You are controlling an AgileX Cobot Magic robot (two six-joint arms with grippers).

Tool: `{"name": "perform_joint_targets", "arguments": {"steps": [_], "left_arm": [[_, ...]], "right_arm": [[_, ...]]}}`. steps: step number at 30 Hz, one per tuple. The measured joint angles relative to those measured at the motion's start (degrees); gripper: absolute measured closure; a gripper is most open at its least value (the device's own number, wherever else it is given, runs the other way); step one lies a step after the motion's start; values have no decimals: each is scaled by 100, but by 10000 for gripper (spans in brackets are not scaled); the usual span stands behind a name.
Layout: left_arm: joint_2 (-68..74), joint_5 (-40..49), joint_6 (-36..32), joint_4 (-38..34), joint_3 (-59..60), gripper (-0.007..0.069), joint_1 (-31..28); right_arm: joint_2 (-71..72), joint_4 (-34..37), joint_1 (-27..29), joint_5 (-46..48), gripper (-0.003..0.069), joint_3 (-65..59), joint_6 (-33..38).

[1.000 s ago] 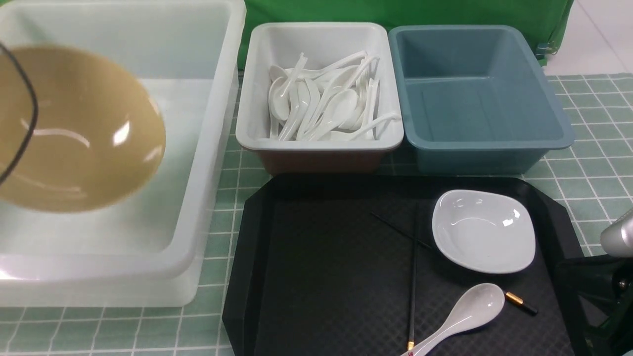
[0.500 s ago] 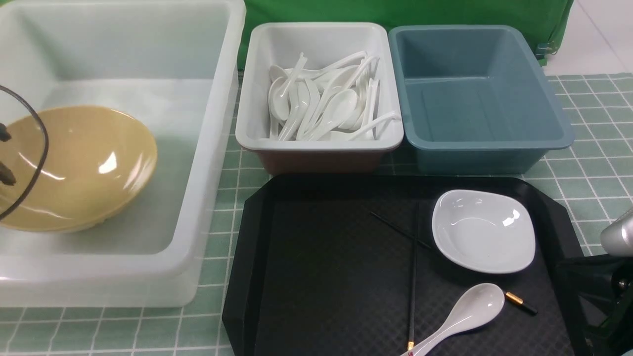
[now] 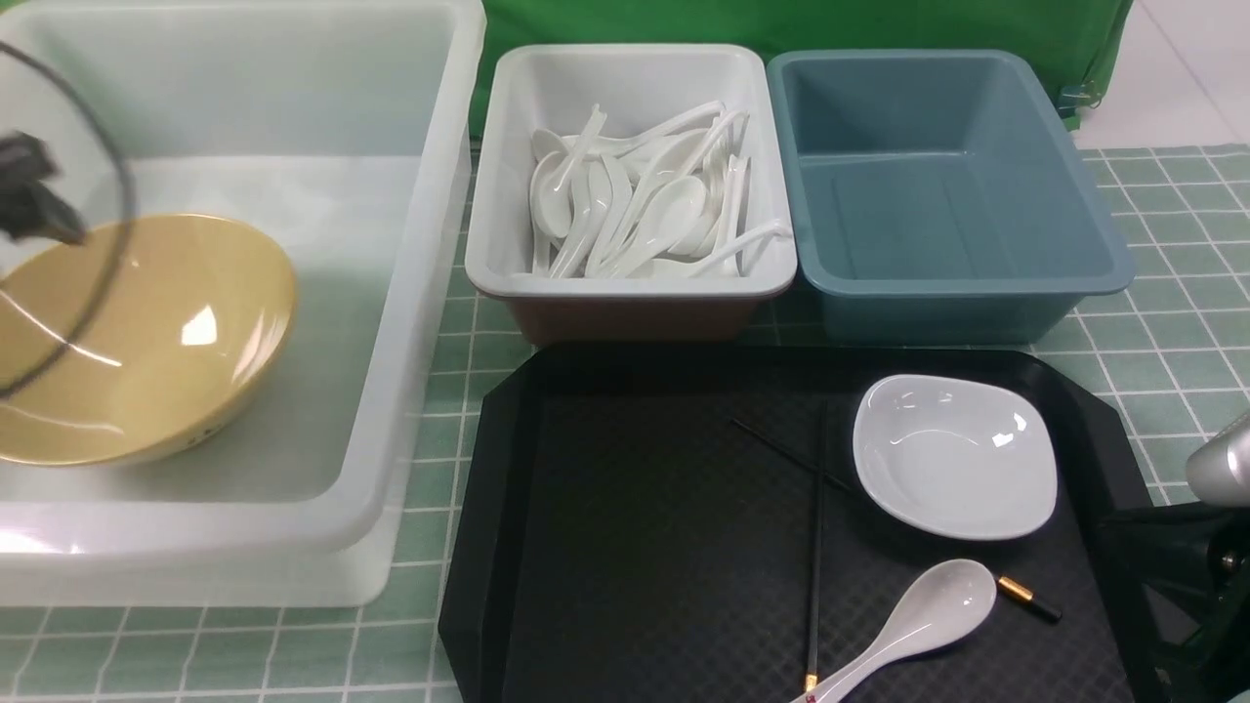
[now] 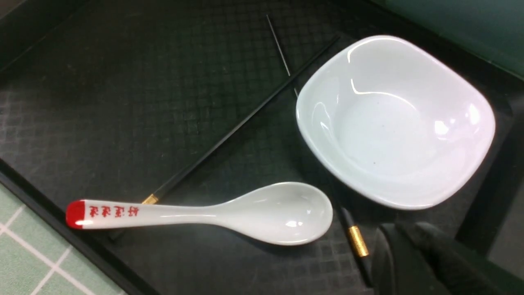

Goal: On blue table put chopsticks spoon bowls plates into blue grey white boxes.
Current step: 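Reach for and grasp the small white dish on the black tray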

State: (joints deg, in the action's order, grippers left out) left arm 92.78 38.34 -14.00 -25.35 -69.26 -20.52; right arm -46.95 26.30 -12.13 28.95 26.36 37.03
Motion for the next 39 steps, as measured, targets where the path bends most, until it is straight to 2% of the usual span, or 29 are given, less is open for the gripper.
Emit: {"name": "perform_joint_targets", "arguments": {"steps": [1, 3, 6, 11, 12, 13, 15, 17, 18, 20, 24, 28, 34, 35, 36, 39], "left_arm": [[264, 50, -125, 36, 0, 258, 136], [558, 112, -141, 243, 0, 311, 299], [931, 188, 239, 886, 0, 375, 442], [1107, 414, 1822, 2829, 0, 405, 467], [1096, 454, 2409, 3334, -4, 405, 474], [1095, 471, 2409, 3429, -4, 405, 474], [1088, 761, 3404, 4513, -4, 405, 487], [1088, 950, 4058, 5167, -4, 405, 487], [1088, 950, 4058, 5167, -4, 405, 487], [1088, 1084, 4519, 5553, -4, 404, 481], [1012, 1127, 4757, 5523, -4, 404, 506], [577, 894, 4474, 5030, -4, 404, 754], [-606, -184, 3271, 3479, -4, 421, 2006], [-644, -230, 3232, 3479, -4, 424, 2061], [-957, -651, 2963, 3087, -4, 463, 2520], [-1352, -1308, 2609, 2825, -4, 564, 3349]], "right_arm": [[0, 0, 0, 0, 580, 0, -18], [0, 0, 0, 0, 580, 0, -106], [0, 0, 0, 0, 580, 0, -143], [0, 0, 0, -18, 580, 0, -170], [0, 0, 0, -18, 580, 0, -175], [0, 0, 0, -18, 580, 0, -183], [0, 0, 0, -18, 580, 0, -204], [0, 0, 0, -18, 580, 0, -238], [0, 0, 0, -18, 580, 0, -238], [0, 0, 0, -18, 580, 0, -272], [0, 0, 0, -18, 578, 0, -276], [0, 0, 0, -18, 572, 0, -276], [-59, 0, 0, -135, 566, 0, -433], [-67, 0, 0, -144, 566, 0, -433], [-153, 0, 0, -219, 554, 0, -612], [-424, 0, 0, -270, 514, 0, -760]]}}
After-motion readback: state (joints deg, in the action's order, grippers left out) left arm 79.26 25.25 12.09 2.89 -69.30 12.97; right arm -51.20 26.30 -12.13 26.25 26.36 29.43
